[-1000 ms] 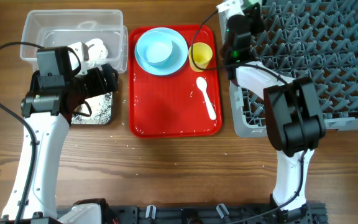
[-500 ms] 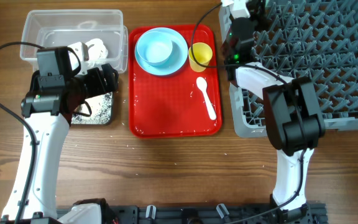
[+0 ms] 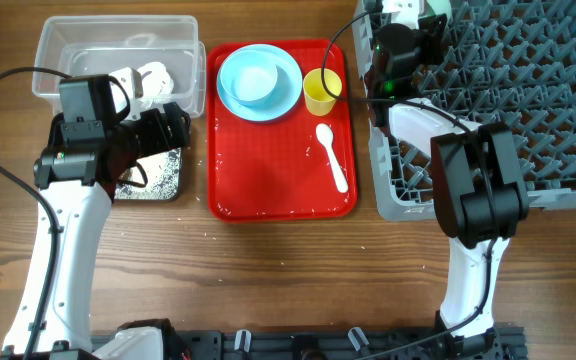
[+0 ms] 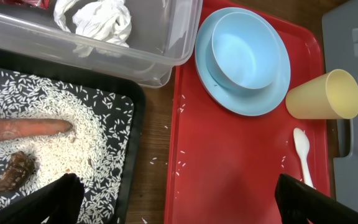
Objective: Sort waste into correct bins and load items into the dishwasher rack
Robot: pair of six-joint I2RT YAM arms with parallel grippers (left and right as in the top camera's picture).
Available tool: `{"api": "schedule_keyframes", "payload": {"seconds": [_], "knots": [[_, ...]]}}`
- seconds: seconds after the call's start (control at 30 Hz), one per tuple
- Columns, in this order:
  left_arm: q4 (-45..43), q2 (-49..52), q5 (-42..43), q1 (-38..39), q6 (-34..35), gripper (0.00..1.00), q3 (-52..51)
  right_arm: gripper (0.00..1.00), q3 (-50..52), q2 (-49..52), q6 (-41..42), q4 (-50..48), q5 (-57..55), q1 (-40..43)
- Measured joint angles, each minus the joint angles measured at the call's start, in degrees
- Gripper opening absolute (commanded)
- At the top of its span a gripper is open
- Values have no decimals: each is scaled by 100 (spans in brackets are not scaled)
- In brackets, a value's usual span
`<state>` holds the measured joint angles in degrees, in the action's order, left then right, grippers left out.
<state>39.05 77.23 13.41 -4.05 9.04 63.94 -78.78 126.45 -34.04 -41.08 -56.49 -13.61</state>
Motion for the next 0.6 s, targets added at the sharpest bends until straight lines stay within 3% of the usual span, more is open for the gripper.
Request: {"api": "schedule_keyframes", "payload": {"seconds": [0.5, 0.53, 0.6], "knots": [[-2, 0, 0, 0, 0, 100, 0, 6, 0, 0, 511, 627, -13, -315], [-2, 0, 0, 0, 0, 100, 0, 17, 0, 0, 511, 684, -13, -363], [-2, 0, 0, 0, 0, 100, 0, 57, 0, 0, 533, 798, -15, -444]]}}
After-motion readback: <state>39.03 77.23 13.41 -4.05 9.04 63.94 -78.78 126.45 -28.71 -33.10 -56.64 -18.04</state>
